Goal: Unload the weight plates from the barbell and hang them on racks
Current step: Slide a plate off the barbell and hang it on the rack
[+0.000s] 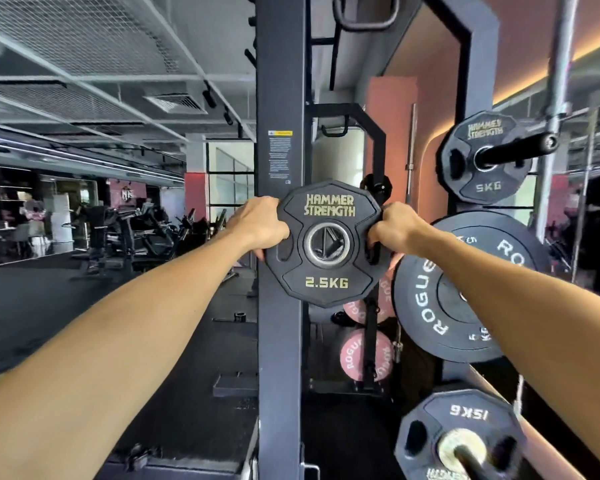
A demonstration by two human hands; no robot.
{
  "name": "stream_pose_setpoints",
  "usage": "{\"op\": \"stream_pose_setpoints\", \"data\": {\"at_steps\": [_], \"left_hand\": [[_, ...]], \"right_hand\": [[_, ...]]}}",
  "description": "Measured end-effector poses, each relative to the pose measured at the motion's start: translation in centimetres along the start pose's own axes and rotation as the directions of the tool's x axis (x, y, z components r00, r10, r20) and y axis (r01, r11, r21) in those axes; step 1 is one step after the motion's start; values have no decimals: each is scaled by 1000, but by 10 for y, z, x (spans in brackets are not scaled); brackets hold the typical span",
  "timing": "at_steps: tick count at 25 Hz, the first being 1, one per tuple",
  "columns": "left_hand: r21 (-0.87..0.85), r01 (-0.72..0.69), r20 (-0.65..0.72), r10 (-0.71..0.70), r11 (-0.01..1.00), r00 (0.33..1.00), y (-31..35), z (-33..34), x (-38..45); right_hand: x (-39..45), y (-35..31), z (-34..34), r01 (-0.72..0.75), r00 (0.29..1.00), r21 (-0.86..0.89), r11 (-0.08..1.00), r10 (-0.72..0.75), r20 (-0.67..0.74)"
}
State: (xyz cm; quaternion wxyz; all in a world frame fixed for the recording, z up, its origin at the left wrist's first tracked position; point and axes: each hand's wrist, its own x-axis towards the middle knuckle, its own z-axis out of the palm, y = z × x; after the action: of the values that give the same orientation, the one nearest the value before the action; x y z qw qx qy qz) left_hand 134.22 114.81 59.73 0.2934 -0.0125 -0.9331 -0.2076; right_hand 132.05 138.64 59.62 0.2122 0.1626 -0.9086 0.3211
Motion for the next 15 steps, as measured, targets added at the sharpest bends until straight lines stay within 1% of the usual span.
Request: {"op": "stream_pose_setpoints", "data": {"at_steps": [3,5,9,12,15], "left_hand": [[-30,-12,7,12,999,1000,58,36,10],[-65,-35,15,36,997,999,104,69,21],[-108,-55,16,57,993,998,199,139,43],[-132,-56,30,60,990,998,272,185,59],[-145,-60,50,68,988,996,324,217,74]], "right_hand": [[6,56,-40,-10,1000,1,1000,10,2],[11,105,-71,-18,1000,28,999,18,4],[22,199,-137,-42,998,16,999,42,38],[33,269,-186,-56,998,-8,998,57,23],[44,320,-222,-67,998,-17,998,68,12]]}}
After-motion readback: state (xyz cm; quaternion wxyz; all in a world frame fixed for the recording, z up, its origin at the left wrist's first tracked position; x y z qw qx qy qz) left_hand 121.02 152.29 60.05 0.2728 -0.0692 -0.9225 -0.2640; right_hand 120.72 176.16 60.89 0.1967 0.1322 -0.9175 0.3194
